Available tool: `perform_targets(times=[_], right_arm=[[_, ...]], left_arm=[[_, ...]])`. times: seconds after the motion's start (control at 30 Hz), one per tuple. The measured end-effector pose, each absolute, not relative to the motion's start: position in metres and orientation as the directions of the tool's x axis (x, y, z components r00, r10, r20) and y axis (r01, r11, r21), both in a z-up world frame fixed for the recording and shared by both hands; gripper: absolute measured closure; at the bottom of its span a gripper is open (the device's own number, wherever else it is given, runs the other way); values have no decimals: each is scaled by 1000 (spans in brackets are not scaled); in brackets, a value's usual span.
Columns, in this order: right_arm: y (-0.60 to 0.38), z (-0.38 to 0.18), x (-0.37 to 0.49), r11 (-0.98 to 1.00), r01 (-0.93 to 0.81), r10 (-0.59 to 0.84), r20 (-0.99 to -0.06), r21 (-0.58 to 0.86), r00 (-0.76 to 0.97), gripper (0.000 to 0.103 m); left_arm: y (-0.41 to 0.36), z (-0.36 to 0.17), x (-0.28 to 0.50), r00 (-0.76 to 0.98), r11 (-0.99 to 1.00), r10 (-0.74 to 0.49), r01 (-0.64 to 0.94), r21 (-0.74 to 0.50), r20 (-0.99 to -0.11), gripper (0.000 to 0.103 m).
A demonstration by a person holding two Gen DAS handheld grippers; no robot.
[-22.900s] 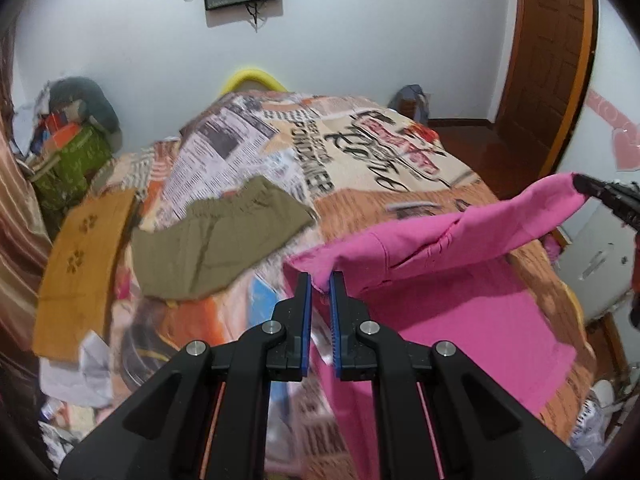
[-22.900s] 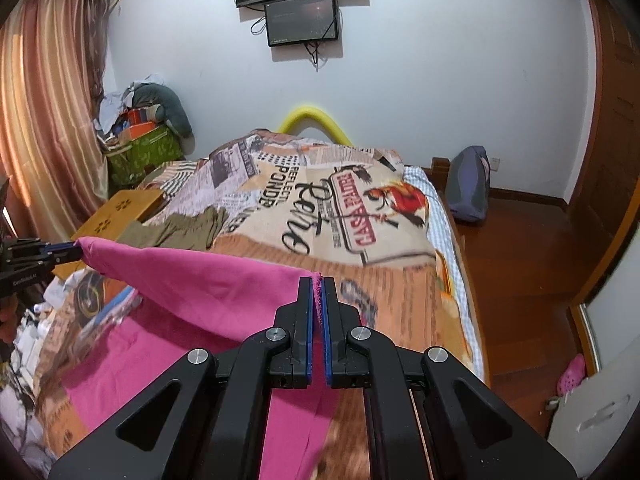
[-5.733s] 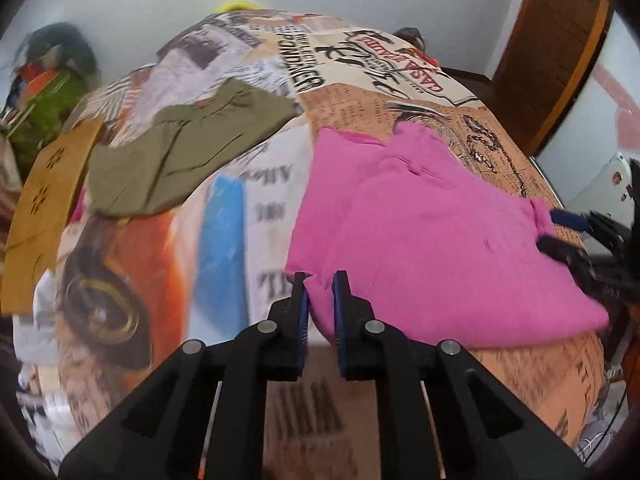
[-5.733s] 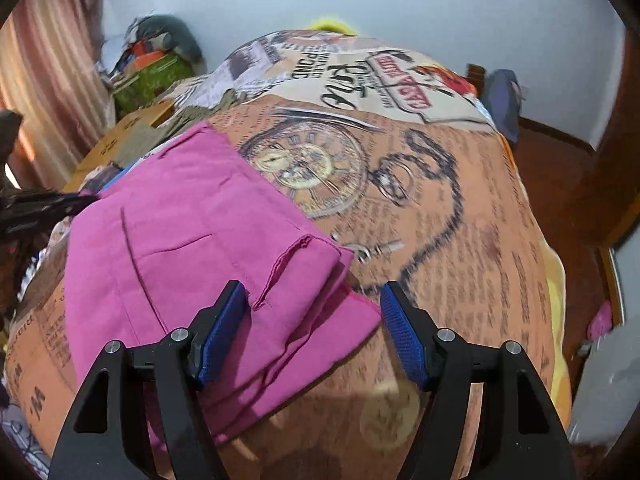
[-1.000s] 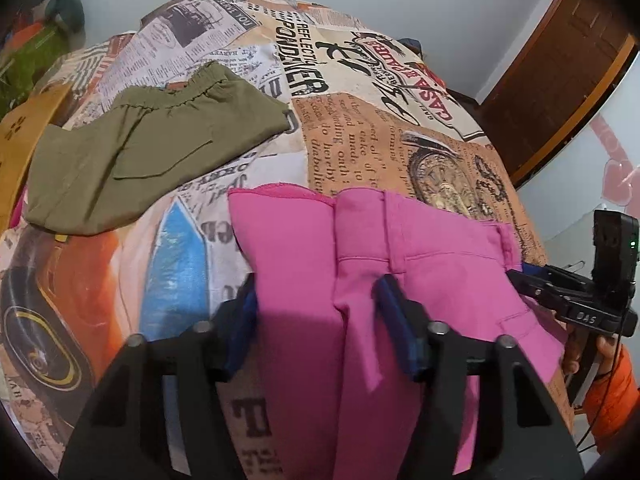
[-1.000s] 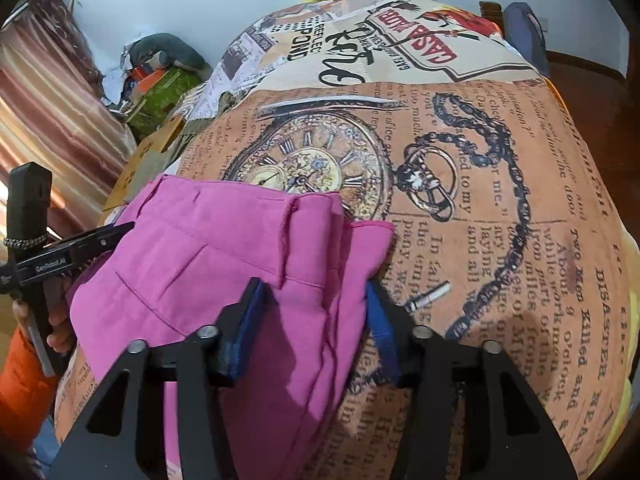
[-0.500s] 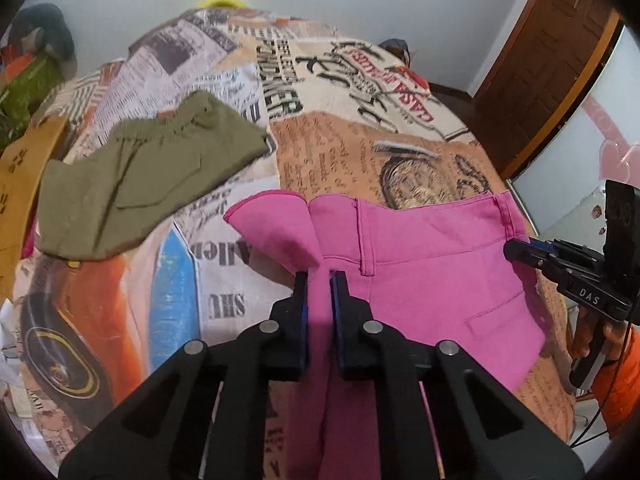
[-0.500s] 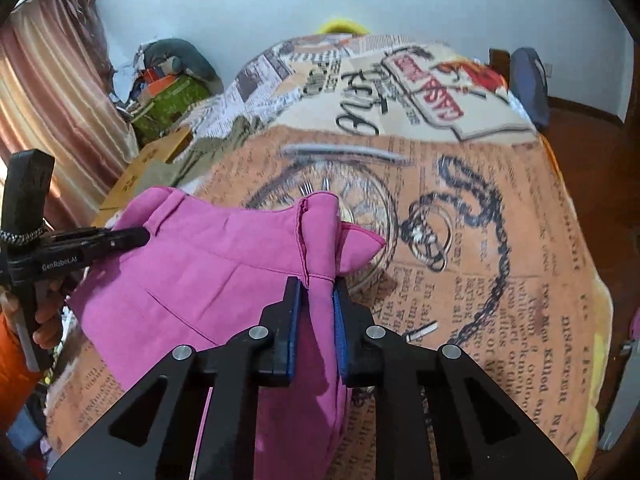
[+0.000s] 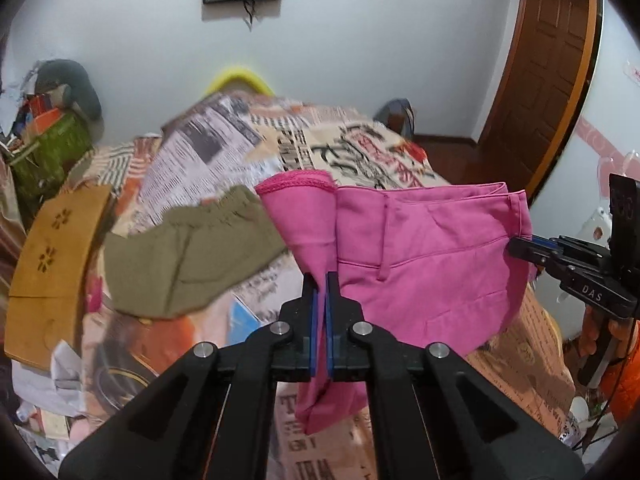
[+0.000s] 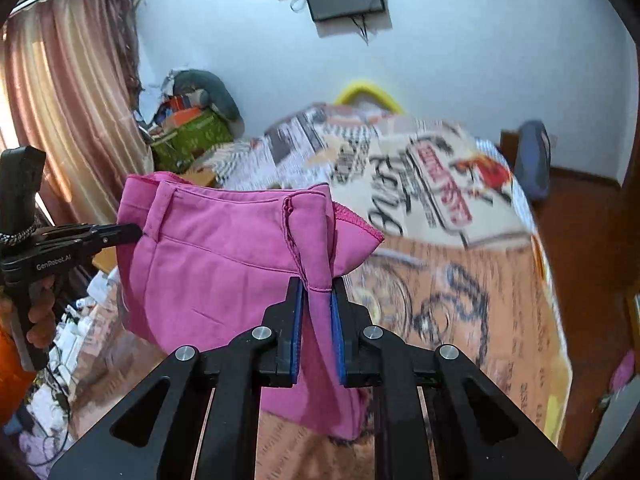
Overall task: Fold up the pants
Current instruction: 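Grasp the pink trousers' waistband with the left gripper while the right gripper grasps beside it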
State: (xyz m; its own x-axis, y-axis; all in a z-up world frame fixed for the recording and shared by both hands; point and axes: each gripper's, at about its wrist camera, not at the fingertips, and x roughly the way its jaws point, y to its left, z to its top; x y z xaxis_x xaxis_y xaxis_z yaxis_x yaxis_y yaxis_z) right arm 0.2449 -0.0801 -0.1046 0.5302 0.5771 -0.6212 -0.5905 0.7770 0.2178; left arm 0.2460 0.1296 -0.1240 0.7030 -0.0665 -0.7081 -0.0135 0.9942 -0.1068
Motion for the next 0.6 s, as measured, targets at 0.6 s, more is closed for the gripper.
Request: perform_targets(times=[0.6], right_arm=[[-3, -100, 270, 712, -675, 623, -616, 192, 482, 92]], left_arm=[[195, -120, 246, 719, 988, 27, -124, -89, -695, 101]])
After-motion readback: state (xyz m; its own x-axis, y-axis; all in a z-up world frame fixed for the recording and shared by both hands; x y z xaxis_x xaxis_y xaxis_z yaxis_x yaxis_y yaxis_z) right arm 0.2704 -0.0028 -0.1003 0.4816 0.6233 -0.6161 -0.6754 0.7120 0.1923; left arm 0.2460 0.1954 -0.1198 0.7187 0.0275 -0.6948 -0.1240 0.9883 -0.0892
